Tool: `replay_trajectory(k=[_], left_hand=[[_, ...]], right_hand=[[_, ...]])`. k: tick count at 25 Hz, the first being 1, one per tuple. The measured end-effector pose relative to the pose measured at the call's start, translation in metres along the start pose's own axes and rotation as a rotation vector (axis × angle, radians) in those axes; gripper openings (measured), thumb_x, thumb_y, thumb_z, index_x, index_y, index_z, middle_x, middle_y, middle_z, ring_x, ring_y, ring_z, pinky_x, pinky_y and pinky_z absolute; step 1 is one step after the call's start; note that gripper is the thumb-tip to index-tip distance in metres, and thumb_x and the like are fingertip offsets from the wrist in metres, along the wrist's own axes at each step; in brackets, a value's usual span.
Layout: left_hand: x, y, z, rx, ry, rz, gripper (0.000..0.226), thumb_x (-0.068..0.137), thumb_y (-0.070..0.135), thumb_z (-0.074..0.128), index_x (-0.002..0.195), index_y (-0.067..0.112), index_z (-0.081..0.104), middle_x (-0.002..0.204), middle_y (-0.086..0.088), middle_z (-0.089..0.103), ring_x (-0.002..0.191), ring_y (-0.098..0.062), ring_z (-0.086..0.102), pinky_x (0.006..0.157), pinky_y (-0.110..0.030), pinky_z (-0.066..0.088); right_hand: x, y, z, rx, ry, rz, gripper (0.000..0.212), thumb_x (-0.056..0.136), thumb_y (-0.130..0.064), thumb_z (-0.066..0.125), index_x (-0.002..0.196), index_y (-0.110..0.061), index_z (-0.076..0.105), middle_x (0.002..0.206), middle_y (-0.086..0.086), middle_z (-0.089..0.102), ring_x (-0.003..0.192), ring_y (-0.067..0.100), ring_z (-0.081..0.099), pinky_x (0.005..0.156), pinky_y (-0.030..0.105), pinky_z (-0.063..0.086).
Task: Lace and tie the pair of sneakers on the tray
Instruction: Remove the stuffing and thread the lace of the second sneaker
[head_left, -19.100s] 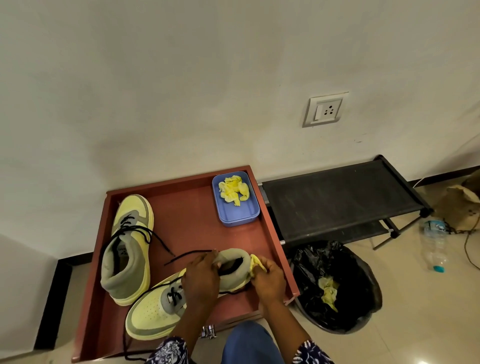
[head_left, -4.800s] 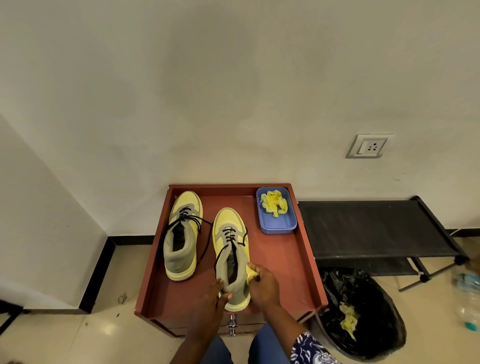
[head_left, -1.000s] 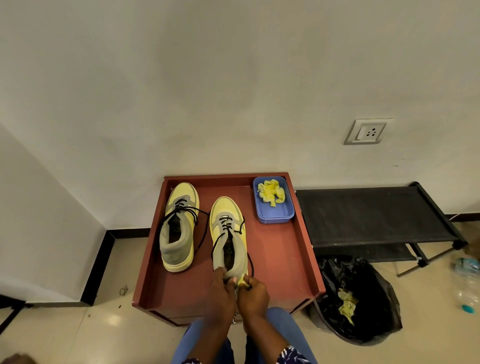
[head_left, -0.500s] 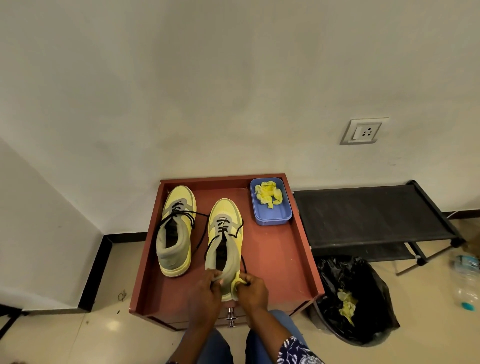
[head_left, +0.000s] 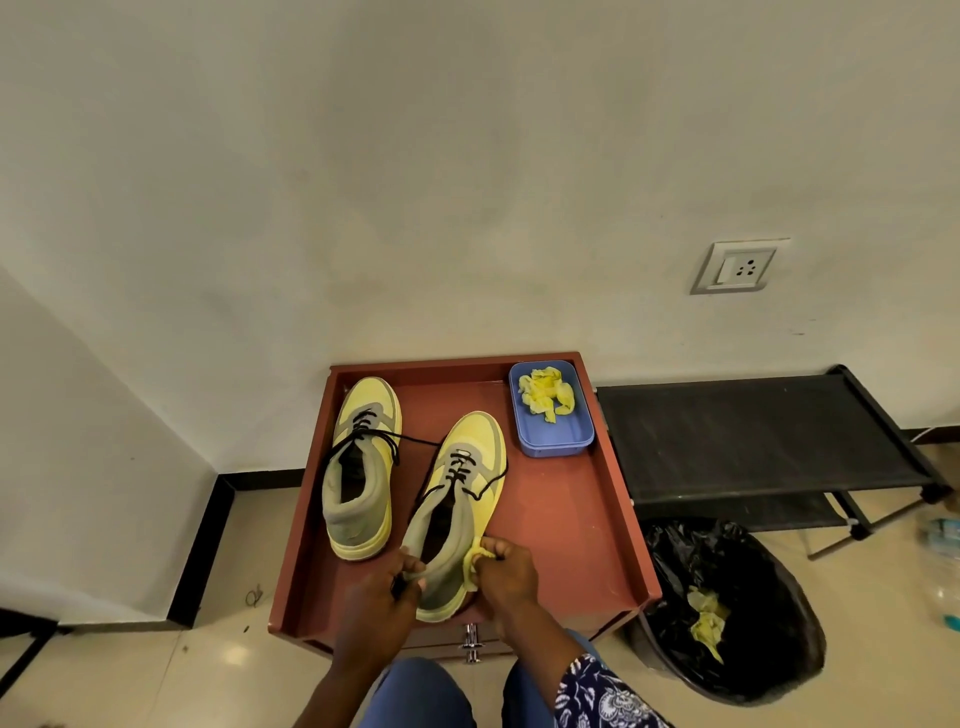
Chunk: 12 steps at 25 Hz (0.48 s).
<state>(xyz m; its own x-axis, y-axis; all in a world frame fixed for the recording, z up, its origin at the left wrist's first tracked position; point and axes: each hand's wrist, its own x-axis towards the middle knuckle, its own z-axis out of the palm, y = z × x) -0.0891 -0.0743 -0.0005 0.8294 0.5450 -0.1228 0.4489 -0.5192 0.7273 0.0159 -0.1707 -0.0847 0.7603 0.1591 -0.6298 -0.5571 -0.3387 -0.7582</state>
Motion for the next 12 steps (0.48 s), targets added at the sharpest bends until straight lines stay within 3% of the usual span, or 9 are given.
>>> replay_trajectory(k=[3,7,10,12], left_hand=[[-0.001,-0.001,0.001,-0.011,0.006,-0.028,0.033,0.08,0.008,0.067,0.074,0.038,0.054,0.08,0.028,0.052,0.076,0.008,0.053,0.067,-0.011,0.042],[-0.001,-0.003,0.005,-0.048,-0.001,-0.032,0.014,0.08,0.013,0.069,0.079,0.024,0.061,0.073,0.014,0.061,0.07,-0.002,0.058,0.06,-0.011,0.042],[-0.001,-0.002,0.005,-0.07,0.008,-0.022,0.02,0.08,0.009,0.069,0.079,0.026,0.058,0.074,0.016,0.06,0.071,0.006,0.058,0.063,-0.004,0.042],[-0.001,0.0,0.006,-0.061,0.023,-0.019,0.024,0.08,0.007,0.069,0.078,0.028,0.055,0.068,0.014,0.057,0.065,0.001,0.056,0.062,-0.005,0.042]], right_hand=[[0.001,-0.015,-0.004,0.046,0.026,0.016,0.037,0.07,-0.004,0.058,0.105,-0.012,0.068,0.103,0.009,0.071,0.089,0.022,0.064,0.089,0.04,0.054],[0.01,-0.032,-0.009,0.044,0.054,0.003,0.04,0.077,-0.002,0.058,0.115,-0.01,0.063,0.11,0.008,0.068,0.1,0.026,0.064,0.092,0.04,0.053],[0.013,-0.038,-0.009,-0.011,0.05,-0.022,0.042,0.08,-0.002,0.054,0.121,-0.01,0.06,0.118,0.009,0.065,0.099,0.022,0.061,0.096,0.037,0.05],[0.011,-0.037,-0.01,-0.074,0.045,-0.042,0.043,0.083,0.0,0.049,0.125,-0.008,0.057,0.123,0.006,0.062,0.108,0.021,0.058,0.099,0.032,0.045]])
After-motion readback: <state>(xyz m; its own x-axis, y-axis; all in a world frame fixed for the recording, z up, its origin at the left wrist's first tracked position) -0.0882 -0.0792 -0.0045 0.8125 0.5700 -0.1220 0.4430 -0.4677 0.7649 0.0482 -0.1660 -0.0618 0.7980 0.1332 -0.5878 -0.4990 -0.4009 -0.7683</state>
